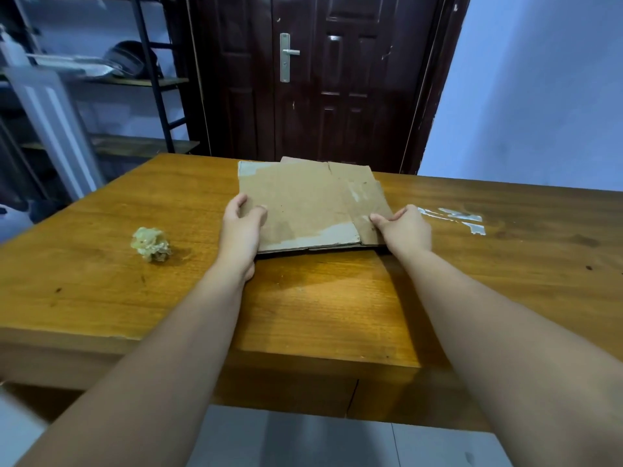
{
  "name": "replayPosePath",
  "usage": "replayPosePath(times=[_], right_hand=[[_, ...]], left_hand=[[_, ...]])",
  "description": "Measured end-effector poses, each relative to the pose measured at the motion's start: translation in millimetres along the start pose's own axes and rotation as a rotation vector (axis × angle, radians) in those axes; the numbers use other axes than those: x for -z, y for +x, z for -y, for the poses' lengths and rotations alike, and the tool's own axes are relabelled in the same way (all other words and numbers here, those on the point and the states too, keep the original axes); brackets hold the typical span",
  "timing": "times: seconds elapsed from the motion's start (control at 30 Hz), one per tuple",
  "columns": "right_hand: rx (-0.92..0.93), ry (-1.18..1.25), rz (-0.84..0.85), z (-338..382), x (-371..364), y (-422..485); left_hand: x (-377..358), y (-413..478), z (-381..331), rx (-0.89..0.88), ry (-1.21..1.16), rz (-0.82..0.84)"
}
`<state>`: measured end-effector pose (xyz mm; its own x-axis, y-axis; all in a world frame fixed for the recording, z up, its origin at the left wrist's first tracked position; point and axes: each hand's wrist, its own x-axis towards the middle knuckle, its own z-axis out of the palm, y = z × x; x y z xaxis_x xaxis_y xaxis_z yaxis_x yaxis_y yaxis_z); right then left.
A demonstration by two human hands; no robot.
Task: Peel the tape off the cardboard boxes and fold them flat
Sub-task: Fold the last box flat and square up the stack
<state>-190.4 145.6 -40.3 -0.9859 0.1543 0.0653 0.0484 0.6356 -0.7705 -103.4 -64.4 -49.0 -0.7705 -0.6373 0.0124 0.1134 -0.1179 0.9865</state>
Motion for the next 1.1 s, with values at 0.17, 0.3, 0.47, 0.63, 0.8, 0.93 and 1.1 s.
replayPosePath(times=[0.17,0.3,0.47,0.63,0.8,0.93,1.1], right_hand=[[-0.062,0.181,0.200,5.4,11.5,14.2],[-0.148,0.302,0.316,4.1,17.6,16.6],[-0.143,0.227,0.174,5.3,12.3,10.4],[-0.228,0.175,0.138,-4.5,18.4,21.1],[-0.248,0.169,0.211,-7.8,29.7,21.5],[-0.276,0.365,0.360,-5.2,45.2,15.3],[-0.237,0.593,0.472,-7.7,66.6,7.9]], left_hand=[[2.5,-1.2,-6.3,0.292,-0.360,0.177],[8.0,-3.1,-8.5,0.381,-0.490,0.341],[9.1,-9.0,-11.1,0.427,-0.471,0.415],[6.6,-6.0,-7.5,0.429,-0.352,0.384],[8.8,-3.0,-6.5,0.408,-0.357,0.448],[9.2,-8.4,-11.4,0.323,-0.347,0.501],[7.6,-16.7,-14.3,0.180,-0.291,0.567]])
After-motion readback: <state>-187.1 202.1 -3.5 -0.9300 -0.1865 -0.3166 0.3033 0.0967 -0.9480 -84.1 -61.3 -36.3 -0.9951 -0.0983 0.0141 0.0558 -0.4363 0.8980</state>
